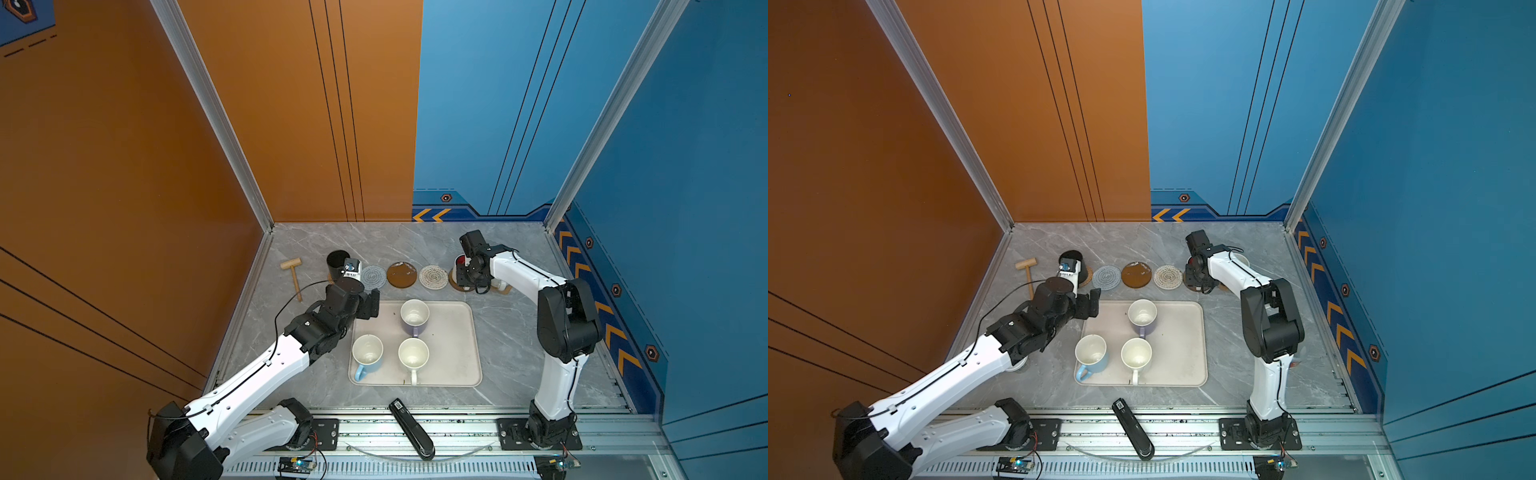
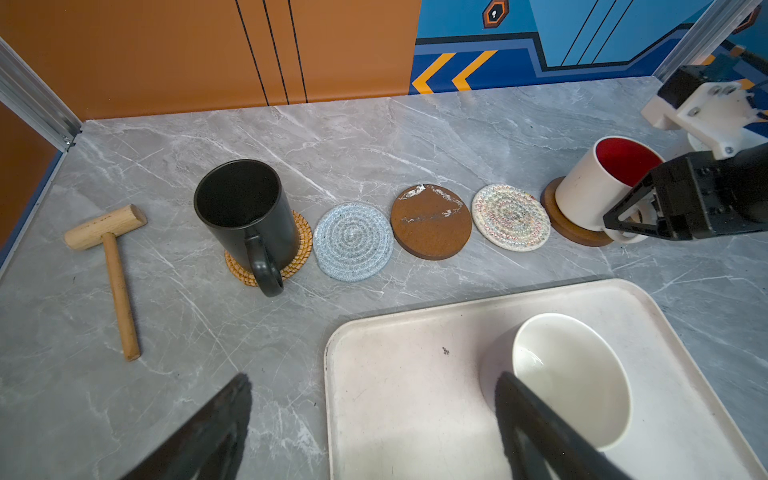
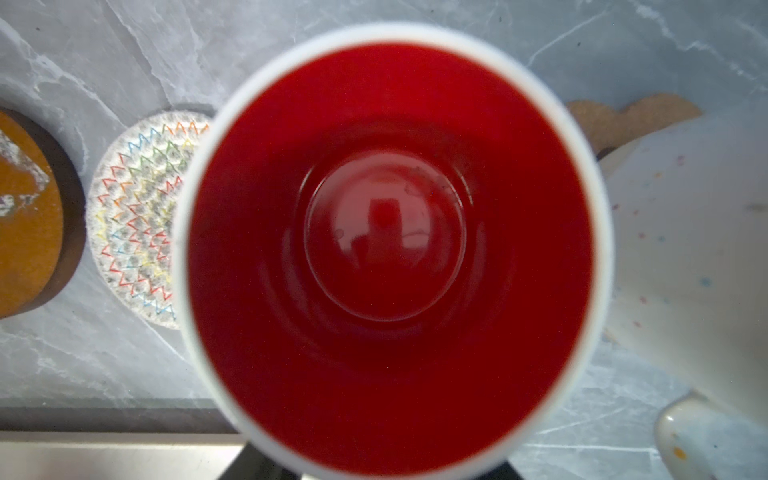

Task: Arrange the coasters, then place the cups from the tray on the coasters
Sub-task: 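Open the right gripper and release the red-lined mug on the coaster, then lower left gripper into the blue-handled white mug on the tray while right gripper rises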

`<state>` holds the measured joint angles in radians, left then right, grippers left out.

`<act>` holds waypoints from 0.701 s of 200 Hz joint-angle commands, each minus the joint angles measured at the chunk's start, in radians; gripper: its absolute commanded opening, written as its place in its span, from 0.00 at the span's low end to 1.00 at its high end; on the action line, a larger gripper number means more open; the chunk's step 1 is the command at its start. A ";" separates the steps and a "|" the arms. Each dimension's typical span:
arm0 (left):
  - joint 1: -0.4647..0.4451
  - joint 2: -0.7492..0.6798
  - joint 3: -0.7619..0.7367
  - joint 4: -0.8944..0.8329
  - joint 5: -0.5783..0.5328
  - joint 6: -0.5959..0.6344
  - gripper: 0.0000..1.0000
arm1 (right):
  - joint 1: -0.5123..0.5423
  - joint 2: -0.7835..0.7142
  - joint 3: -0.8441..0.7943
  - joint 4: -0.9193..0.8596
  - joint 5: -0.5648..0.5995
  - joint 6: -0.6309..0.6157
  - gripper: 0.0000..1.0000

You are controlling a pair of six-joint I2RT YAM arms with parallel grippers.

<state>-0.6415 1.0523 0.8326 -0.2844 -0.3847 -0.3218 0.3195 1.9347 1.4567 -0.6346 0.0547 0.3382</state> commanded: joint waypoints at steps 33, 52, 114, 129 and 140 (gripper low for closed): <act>0.006 -0.034 0.052 -0.077 0.004 0.003 0.92 | 0.003 -0.095 -0.039 0.006 -0.006 0.026 0.62; 0.000 -0.053 0.070 -0.127 -0.002 0.010 0.92 | 0.016 -0.135 -0.066 0.004 0.006 0.036 0.65; -0.067 -0.170 0.109 -0.336 -0.032 0.004 0.91 | 0.088 -0.331 -0.192 -0.004 0.082 0.080 0.70; -0.092 -0.189 0.120 -0.382 -0.036 -0.012 0.90 | 0.118 -0.378 -0.213 -0.004 0.103 0.090 0.71; -0.114 -0.193 0.131 -0.420 -0.036 -0.026 0.90 | 0.138 -0.407 -0.223 -0.002 0.116 0.095 0.71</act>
<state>-0.7185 0.8776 0.9226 -0.5758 -0.3977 -0.3222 0.4187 1.5940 1.2652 -0.6346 0.1101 0.4007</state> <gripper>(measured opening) 0.904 0.709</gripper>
